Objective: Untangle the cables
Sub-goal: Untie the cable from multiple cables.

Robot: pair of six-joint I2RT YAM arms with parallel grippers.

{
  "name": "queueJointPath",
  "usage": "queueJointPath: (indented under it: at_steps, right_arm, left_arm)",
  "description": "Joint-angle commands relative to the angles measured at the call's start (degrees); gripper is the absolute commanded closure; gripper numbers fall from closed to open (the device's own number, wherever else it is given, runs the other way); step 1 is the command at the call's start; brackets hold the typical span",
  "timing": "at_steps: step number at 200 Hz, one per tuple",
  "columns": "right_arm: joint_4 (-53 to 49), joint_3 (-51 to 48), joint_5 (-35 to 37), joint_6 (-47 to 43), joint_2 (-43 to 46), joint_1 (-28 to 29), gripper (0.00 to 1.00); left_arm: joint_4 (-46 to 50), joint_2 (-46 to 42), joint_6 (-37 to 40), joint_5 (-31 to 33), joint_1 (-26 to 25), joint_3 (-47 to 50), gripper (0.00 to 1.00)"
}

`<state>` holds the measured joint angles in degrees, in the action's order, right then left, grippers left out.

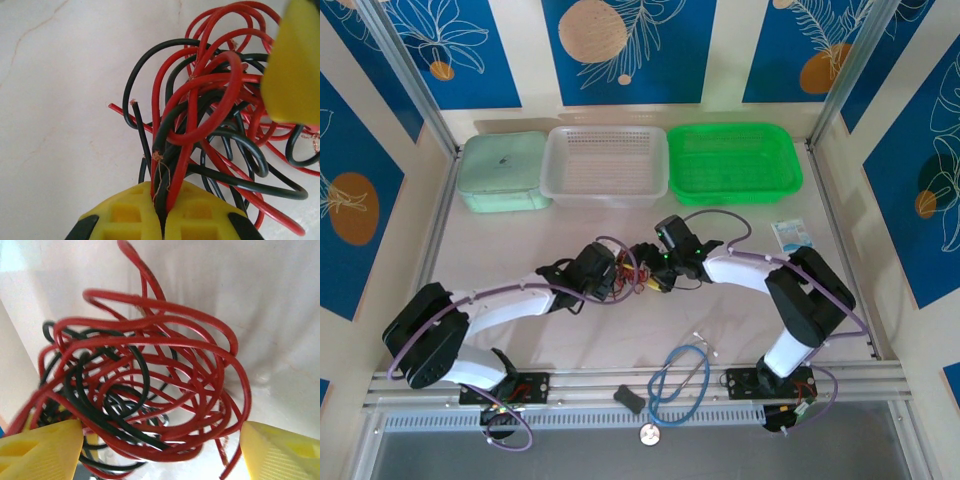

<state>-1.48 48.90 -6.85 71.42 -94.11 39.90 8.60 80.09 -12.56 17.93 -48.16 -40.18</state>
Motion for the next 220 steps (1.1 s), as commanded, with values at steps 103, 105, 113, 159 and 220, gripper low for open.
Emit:
queueJointPath:
  at_steps: [103, 105, 113, 159, 220]
  right_arm:
    - [-7.5, 2.6, 14.1, -4.4, -0.5, 1.6, 1.00]
    - [-8.4, 2.8, 14.8, -5.2, -0.1, 1.6, 1.00]
    - [-11.5, 3.5, 17.4, -8.6, 1.1, 1.9, 1.00]
    - [-20.4, 2.6, 30.1, -24.3, 5.9, 3.5, 1.00]
    - [-19.6, 0.0, 33.7, -33.0, 7.2, 3.1, 1.00]
  left_arm:
    - [1.9, -10.5, -1.4, -1.1, -2.3, 5.8, 1.00]
    - [2.2, -10.6, -1.3, -0.9, -2.3, 5.8, 1.00]
    - [3.4, -11.0, -0.9, -0.1, -2.2, 5.3, 0.99]
    - [7.4, -12.7, 0.0, 1.0, -2.2, 2.8, 0.75]
    - [10.9, -13.1, -1.6, -4.7, -2.2, 0.0, 0.40]
